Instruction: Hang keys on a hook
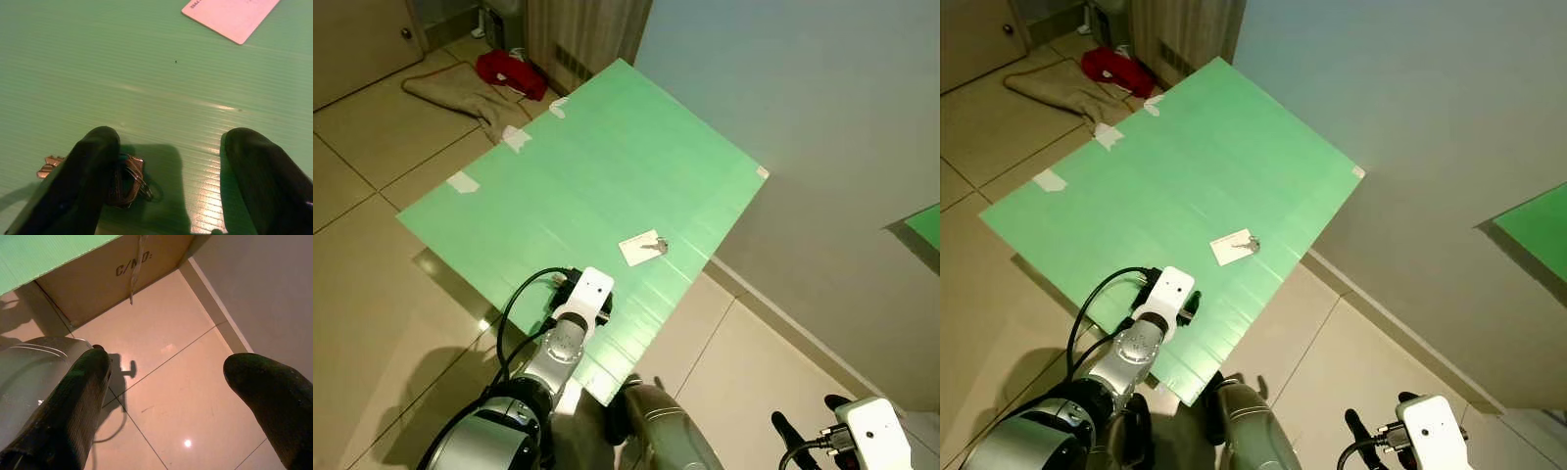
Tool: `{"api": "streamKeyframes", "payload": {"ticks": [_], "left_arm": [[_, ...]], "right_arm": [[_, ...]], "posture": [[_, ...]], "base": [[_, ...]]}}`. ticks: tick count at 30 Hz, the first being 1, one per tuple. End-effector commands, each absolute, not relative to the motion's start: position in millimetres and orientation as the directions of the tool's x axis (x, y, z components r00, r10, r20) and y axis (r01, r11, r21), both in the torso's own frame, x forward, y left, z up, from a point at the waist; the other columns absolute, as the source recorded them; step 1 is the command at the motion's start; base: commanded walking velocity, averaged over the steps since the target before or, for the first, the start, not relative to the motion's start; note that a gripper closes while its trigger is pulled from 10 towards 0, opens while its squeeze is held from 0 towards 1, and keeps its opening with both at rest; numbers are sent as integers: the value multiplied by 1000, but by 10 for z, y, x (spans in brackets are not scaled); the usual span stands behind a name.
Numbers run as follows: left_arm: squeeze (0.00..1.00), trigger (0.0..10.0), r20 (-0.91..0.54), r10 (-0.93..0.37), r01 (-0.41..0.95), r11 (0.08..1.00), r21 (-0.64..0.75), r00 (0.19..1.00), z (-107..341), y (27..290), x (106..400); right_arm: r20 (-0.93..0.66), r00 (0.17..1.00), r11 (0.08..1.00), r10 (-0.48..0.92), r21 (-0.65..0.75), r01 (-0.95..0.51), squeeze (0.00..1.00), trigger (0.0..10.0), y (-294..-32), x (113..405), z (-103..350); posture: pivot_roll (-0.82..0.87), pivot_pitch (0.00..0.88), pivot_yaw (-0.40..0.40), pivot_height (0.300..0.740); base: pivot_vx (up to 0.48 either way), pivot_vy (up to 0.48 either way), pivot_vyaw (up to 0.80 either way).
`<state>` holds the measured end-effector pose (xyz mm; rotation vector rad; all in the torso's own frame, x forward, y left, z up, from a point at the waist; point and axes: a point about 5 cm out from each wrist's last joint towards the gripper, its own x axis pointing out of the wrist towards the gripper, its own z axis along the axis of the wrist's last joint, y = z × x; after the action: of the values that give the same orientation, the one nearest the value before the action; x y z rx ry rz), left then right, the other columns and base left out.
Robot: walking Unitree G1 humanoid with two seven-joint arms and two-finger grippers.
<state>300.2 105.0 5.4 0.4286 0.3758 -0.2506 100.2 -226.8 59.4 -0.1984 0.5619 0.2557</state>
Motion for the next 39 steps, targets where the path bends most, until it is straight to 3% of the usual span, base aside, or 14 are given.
{"api": "streamKeyframes", "payload": {"ticks": [1, 10, 21, 30, 35, 36, 37, 39], "left_arm": [[0, 0, -515, -146, 359, 868, 342, 845, -201, 1042, 2760], [0, 0, -502, -147, 340, 885, 318, 852, -203, 1018, 2744], [0, 0, -274, -128, 174, 973, 153, 953, 249, 1060, 3101], [0, 0, -134, -151, 163, 983, 83, 979, 605, 1077, 3299], [0, 0, -133, -146, 162, 979, 122, 980, 674, 1128, 3336], [0, 1961, -147, -120, 143, 978, 154, 982, 651, 1184, 3327], [0, 10000, -159, -99, 127, 975, 180, 982, 626, 1242, 3313], [0, 10000, -165, -59, 96, 969, 228, 985, 585, 1363, 3261]], "right_arm": [[-581, 800, 952, 153, -129, -276, 0, 10000, -2371, 928, 598], [-583, 798, 951, 155, -131, -281, 0, 10000, -2380, 935, 599], [-580, 798, 950, 164, -124, -286, 0, 10000, -2373, 988, 567], [-571, 803, 947, 173, -126, -294, 0, 10000, -2362, 1072, 545], [-566, 806, 949, 173, -124, -291, 0, 10000, -2338, 1097, 527], [-557, 811, 951, 180, -112, -288, 0, 10000, -2316, 1115, 530], [-545, 815, 951, 195, -99, -294, 0, 10000, -2280, 1143, 540], [-515, 826, 945, 229, -85, -315, 0, 10000, -2201, 1222, 564]], "posture": [[-388, 340, -266, 740], [-385, 339, -271, 740], [-354, 318, -263, 740], [-335, 301, -260, 740], [-326, 300, -246, 740], [-322, 300, -243, 740], [-316, 299, -239, 740], [-311, 299, -233, 740]], "base": [[0, 0, 0], [0, 0, 0], [0, 0, 0], [0, 0, 0], [0, 0, 0], [0, 0, 0], [0, 0, 0], [0, 0, 0]]}}
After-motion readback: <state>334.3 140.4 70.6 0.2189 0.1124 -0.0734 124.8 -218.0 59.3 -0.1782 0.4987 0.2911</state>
